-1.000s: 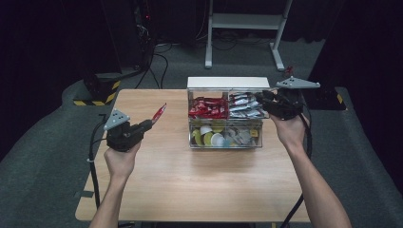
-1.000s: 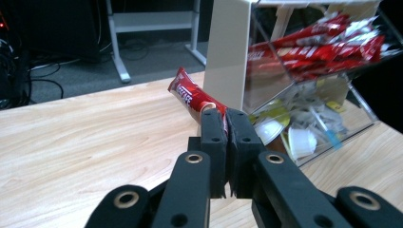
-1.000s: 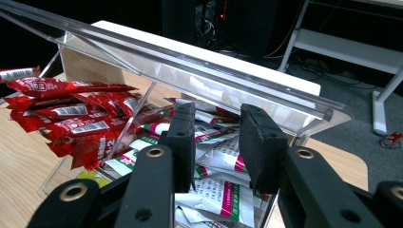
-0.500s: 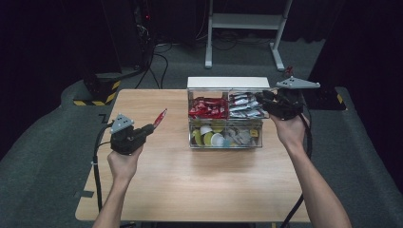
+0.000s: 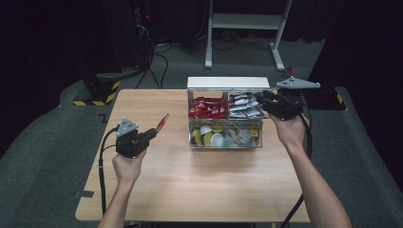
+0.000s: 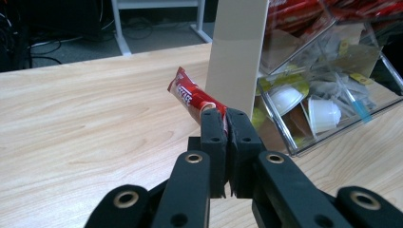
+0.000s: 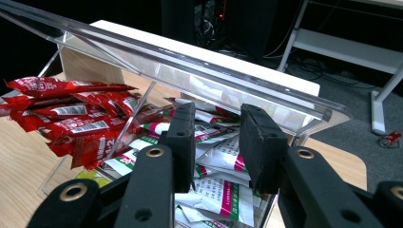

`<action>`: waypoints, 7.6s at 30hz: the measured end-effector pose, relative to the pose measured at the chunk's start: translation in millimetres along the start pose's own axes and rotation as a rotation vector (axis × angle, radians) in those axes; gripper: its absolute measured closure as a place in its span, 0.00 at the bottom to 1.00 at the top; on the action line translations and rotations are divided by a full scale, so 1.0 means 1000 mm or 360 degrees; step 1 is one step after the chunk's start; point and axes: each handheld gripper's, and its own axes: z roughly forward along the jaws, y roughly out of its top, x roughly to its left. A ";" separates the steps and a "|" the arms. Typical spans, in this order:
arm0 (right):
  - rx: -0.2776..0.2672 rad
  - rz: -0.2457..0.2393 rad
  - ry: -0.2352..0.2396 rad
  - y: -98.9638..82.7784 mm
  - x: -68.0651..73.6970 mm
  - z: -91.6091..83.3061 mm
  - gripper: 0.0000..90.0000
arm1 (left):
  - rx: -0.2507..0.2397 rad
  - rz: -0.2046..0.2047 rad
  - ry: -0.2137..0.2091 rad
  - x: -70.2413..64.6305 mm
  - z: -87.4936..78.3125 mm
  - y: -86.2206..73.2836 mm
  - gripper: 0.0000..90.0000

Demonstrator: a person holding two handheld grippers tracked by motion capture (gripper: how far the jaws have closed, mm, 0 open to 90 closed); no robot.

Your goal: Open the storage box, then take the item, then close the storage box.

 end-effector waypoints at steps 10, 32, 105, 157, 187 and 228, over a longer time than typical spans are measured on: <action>0.0000 0.0002 -0.0002 0.000 0.000 0.000 0.74 | 0.0051 -0.0007 0.0024 -0.001 0.016 -0.018 0.96; -0.0003 0.0001 -0.0001 0.000 0.000 0.000 0.74 | 0.0139 -0.0020 0.0091 0.000 0.042 -0.050 0.96; -0.0004 0.0008 0.0006 0.000 0.000 -0.002 0.74 | 0.0311 -0.0108 0.0041 -0.008 0.069 -0.087 0.61; 0.0007 0.0016 -0.0009 -0.003 0.004 -0.007 0.73 | 0.0346 -0.0073 0.0437 0.030 0.051 -0.118 0.44; 0.0047 0.0009 0.0039 -0.024 0.011 -0.003 0.73 | 0.0350 -0.0069 0.0426 0.029 0.052 -0.118 0.40; 0.0030 0.0080 -0.0037 -0.061 -0.014 -0.035 0.72 | 0.0349 -0.0072 0.0412 0.030 0.052 -0.118 0.38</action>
